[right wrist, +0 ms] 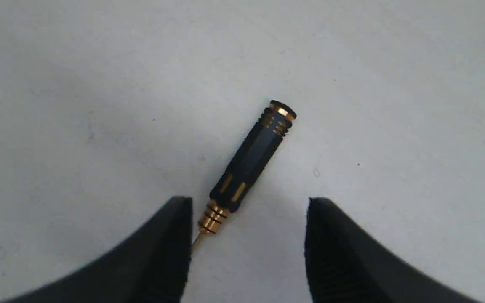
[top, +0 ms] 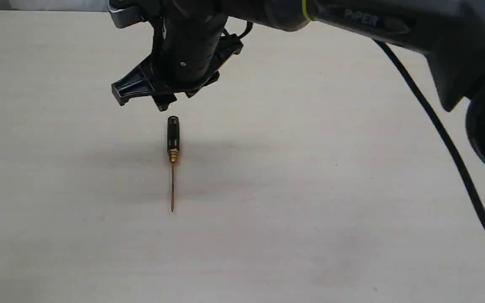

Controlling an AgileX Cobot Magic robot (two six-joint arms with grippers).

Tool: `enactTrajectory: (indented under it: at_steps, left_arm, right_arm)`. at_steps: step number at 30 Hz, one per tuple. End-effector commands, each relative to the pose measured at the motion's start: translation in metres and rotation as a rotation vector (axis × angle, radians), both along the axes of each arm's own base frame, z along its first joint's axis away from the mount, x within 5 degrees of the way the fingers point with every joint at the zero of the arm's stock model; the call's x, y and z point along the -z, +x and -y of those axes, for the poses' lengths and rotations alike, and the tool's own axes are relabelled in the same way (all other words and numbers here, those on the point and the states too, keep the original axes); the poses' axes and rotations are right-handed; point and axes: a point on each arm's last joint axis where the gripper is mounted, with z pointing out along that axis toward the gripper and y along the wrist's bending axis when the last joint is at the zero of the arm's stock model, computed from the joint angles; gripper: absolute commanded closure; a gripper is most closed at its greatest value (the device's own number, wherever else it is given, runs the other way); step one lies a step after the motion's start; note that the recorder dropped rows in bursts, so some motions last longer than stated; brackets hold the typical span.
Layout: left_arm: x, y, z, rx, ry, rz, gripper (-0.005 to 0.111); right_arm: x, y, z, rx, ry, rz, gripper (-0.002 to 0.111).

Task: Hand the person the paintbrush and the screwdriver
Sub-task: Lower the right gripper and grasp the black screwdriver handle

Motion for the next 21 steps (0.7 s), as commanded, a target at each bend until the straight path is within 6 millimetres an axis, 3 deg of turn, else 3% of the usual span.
enactTrajectory:
  at_steps: [1,15,21]
  left_arm:
    - [0.000,0.000,0.000,0.006,-0.006,0.007,0.107]
    - [0.000,0.000,0.000,0.005,-0.004,0.007,0.107]
    - [0.000,0.000,0.000,0.005,-0.004,0.007,0.107]
  right_arm:
    - [0.007,0.004,0.000,0.030,-0.009,0.013,0.063]
    - [0.058,0.012,-0.007,0.067,-0.039,-0.046,0.063]
    - [0.068,0.015,-0.011,0.064,-0.012,-0.027,0.063]
